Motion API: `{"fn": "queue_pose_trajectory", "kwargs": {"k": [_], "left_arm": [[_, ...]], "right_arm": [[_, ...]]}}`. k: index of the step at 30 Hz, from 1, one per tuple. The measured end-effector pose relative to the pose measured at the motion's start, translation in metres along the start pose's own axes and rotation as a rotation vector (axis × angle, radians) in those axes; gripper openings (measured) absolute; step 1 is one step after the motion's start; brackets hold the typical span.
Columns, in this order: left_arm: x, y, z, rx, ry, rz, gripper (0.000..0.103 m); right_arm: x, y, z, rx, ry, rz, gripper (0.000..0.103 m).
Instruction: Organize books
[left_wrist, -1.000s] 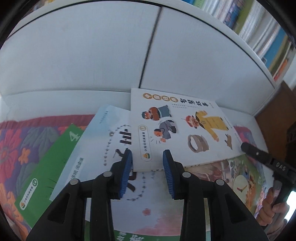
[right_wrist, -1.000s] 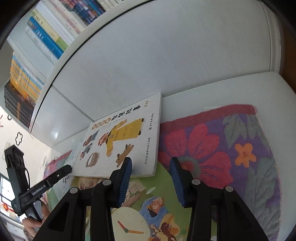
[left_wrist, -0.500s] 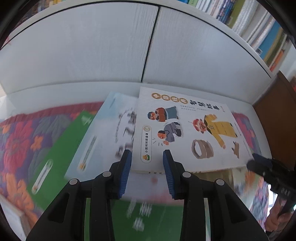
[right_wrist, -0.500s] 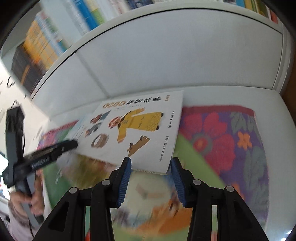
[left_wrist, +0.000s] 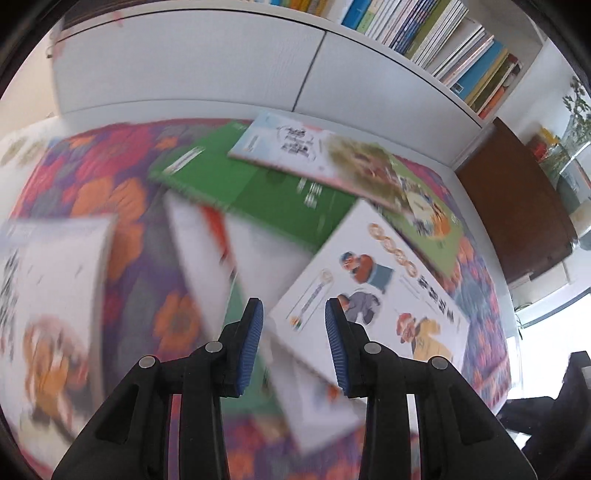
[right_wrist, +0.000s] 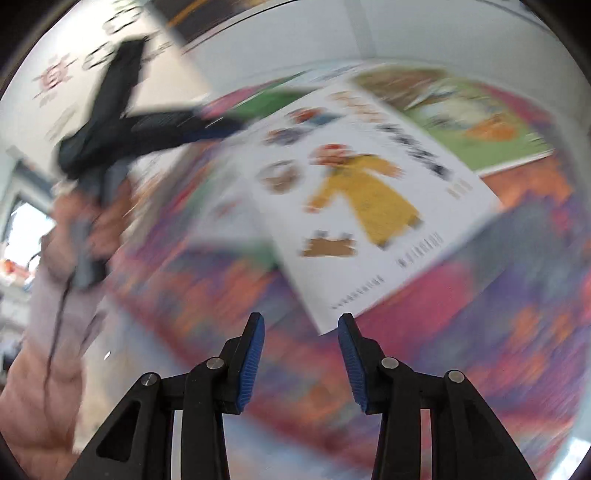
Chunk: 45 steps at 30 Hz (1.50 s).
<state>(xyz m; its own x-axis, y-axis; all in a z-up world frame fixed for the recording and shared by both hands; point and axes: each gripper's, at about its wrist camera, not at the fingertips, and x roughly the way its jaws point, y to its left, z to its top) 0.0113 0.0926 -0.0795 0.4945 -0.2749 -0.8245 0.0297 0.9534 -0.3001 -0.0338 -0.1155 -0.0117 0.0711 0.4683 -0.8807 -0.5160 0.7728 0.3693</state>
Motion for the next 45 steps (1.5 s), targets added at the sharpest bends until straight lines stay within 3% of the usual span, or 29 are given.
{"fn": "queue_pose_trajectory", "kwargs": {"k": [4, 8, 11, 16, 20, 24, 26, 30, 32, 37, 45], "left_arm": [[-0.038, -0.003, -0.045, 0.038, -0.035, 0.002, 0.031], [-0.047, -0.025, -0.084, 0.087, -0.030, -0.036, 0.031], [-0.038, -0.048, -0.105, 0.161, -0.016, -0.019, 0.031], [-0.017, -0.065, -0.120, 0.182, 0.020, -0.040, 0.031], [-0.007, -0.064, -0.118, 0.166, 0.029, -0.025, 0.031], [0.001, -0.049, -0.115, 0.105, 0.061, -0.013, 0.033], [-0.002, -0.037, -0.115, 0.092, 0.047, 0.009, 0.033], [-0.003, -0.016, -0.114, 0.056, 0.088, -0.060, 0.034], [0.000, -0.008, -0.112, 0.042, 0.102, -0.097, 0.036], [0.005, -0.004, -0.108, 0.033, 0.100, -0.149, 0.036], [0.008, 0.001, -0.108, 0.044, 0.065, -0.204, 0.037]], "right_arm": [[-0.027, 0.031, -0.010, -0.117, -0.109, -0.124, 0.041], [-0.039, -0.001, 0.021, -0.044, -0.191, -0.249, 0.043], [-0.020, -0.038, 0.046, 0.066, -0.179, -0.283, 0.043], [0.008, -0.074, 0.044, 0.145, -0.151, -0.322, 0.043], [0.016, -0.072, 0.035, 0.159, -0.118, -0.240, 0.045], [0.018, -0.045, 0.015, 0.104, -0.076, -0.228, 0.047], [0.022, -0.027, -0.004, 0.094, -0.025, -0.145, 0.048], [0.029, 0.004, -0.032, -0.048, 0.032, -0.092, 0.048], [0.032, -0.002, -0.036, -0.049, 0.027, -0.054, 0.048], [0.034, -0.038, -0.026, 0.081, -0.019, 0.135, 0.048], [0.044, -0.054, -0.015, 0.077, -0.051, 0.222, 0.048]]}}
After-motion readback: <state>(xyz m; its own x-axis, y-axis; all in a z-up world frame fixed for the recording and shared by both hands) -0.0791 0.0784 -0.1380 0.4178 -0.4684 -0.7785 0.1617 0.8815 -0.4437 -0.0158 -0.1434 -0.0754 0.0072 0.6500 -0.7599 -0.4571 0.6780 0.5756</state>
